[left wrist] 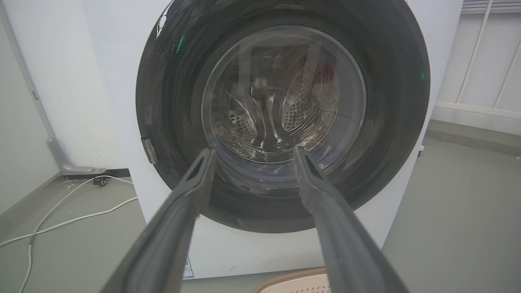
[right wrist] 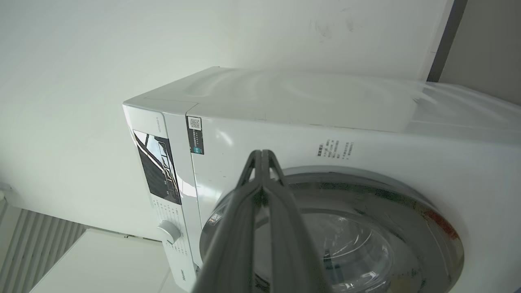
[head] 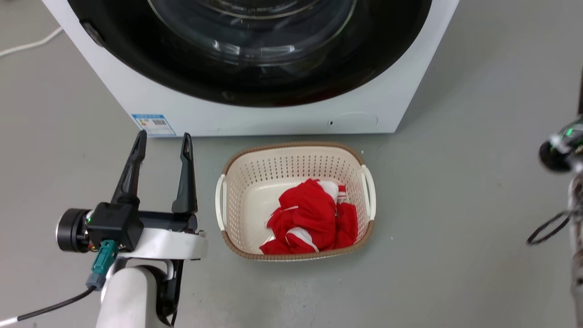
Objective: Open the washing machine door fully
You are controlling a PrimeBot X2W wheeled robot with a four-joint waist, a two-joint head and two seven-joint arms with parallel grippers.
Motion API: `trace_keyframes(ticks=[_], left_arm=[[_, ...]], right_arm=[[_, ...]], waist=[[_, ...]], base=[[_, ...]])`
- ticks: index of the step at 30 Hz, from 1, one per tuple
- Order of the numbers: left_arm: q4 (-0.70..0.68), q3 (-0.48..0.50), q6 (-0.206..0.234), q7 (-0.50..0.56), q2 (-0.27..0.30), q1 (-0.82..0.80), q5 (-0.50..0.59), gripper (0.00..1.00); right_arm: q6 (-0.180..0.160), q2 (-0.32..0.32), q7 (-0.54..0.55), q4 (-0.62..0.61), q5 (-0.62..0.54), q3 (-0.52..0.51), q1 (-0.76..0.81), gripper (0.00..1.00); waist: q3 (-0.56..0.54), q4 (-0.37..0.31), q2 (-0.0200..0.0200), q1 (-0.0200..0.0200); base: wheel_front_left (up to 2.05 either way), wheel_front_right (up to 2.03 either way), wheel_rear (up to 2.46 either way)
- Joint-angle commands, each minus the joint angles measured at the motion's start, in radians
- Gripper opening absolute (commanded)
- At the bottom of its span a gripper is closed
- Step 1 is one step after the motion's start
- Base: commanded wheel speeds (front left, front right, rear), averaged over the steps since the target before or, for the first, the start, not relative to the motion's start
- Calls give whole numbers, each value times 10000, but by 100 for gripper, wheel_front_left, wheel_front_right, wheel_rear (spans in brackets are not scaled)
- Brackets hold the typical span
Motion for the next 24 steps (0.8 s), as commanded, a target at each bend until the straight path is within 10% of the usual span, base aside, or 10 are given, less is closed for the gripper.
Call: trace_keyframes(ticks=[1, 11, 24], left_arm=[[-34, 20, -29, -20, -4, -148, 53, 100], [-191, 174, -134, -22, 37, -713, 196, 100], [-729, 25, -210, -20, 85, -1538, 358, 100]], right_arm=[[0, -124, 79, 113, -62, 93, -341, 0], [0, -1300, 1594, 2573, -724, 1482, -3922, 0], [0, -1149, 3320, 4748, -1474, 2880, -7001, 0]], waist=[[312, 47, 0, -1], [1299, 121, 0, -1], [2687, 139, 0, -1]], base=[[0, 0, 0], [0, 0, 0], [0, 0, 0]])
